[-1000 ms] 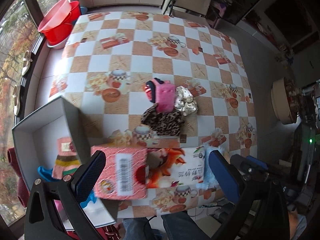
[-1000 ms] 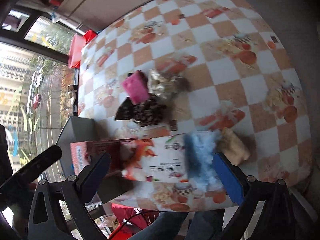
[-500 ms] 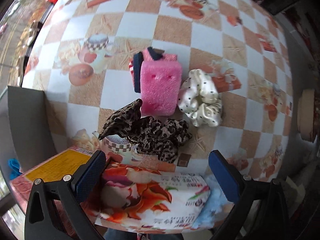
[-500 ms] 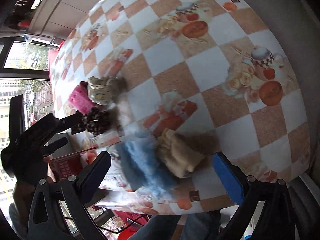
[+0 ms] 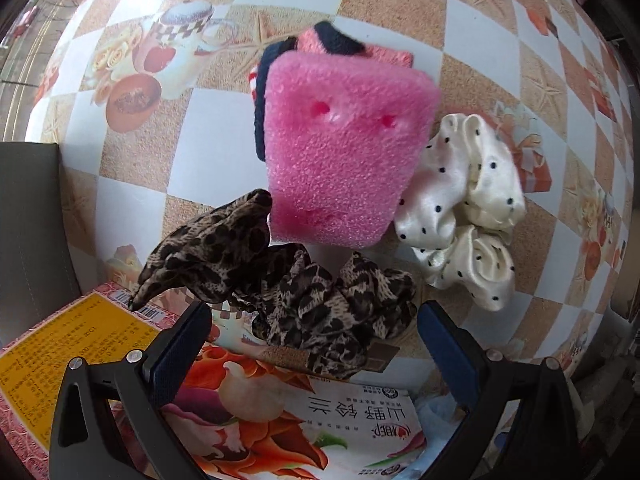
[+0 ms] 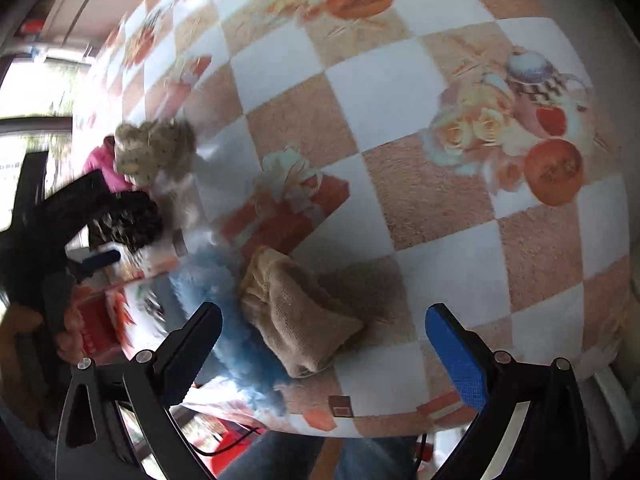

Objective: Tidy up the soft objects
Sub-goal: 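Grasp the beige knit item with the right tool while the left tool grasps the leopard scrunchie, then lift and carry the beige knit item and leopard scrunchie toward the white box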

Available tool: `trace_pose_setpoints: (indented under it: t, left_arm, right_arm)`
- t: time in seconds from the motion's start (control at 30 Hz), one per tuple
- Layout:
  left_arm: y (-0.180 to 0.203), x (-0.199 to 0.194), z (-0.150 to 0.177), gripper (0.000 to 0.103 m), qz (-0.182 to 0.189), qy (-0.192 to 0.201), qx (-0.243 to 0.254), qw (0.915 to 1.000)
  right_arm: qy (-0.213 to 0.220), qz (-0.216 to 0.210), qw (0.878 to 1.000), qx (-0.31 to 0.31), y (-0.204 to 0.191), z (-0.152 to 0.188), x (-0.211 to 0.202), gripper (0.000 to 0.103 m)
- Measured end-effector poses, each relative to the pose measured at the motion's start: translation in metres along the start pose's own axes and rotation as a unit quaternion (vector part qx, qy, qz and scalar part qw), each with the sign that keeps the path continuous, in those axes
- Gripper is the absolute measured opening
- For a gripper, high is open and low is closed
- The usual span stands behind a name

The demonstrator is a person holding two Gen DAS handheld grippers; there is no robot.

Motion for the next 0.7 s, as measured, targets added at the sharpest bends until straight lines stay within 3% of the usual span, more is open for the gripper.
trace_pose_setpoints:
  t: [0.17,0.33,0.4,0.47,0.7]
  left_arm:
    - [-0.003,0.016,-0.003,0.085,0.01,-0.024,-0.011,0.9996]
    - [0.0,0.018,-0.005,0.068,0.011,-0.014,-0.002,0.9998]
    - [0.0,0.014,-0.003,0.046,0.012,-0.002,0.001,0.9999]
    - [-0.001,0.01,-0.001,0.031,0.014,0.009,0.007,0.9998]
    - [-0.008,-0.01,0.013,0.027,0.02,0.051,0.024,0.9982]
  right_arm:
    - [-0.027,0.002,0.999,-0.029,-0.006,0.002,0.024,0.102]
    - [-0.04,-0.018,0.998,-0.034,-0.01,0.005,0.032,0.047]
    - [-0.039,-0.024,0.998,-0.037,-0.009,0.005,0.029,0.034]
    - [-0.032,-0.03,0.998,-0.036,-0.007,0.004,0.023,0.029]
    - [0.01,-0.042,0.999,-0.012,0.013,-0.004,-0.01,0.027]
Point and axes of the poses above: each gripper's, at about its wrist camera, not at the fingertips, and x roughly the way its jaws point, y to its right, z to its underside, the point moved 3 cm from there along x, roughly the way its jaws point, and after that the axes turned 2 degrees about -z, right-handed, at the moved point
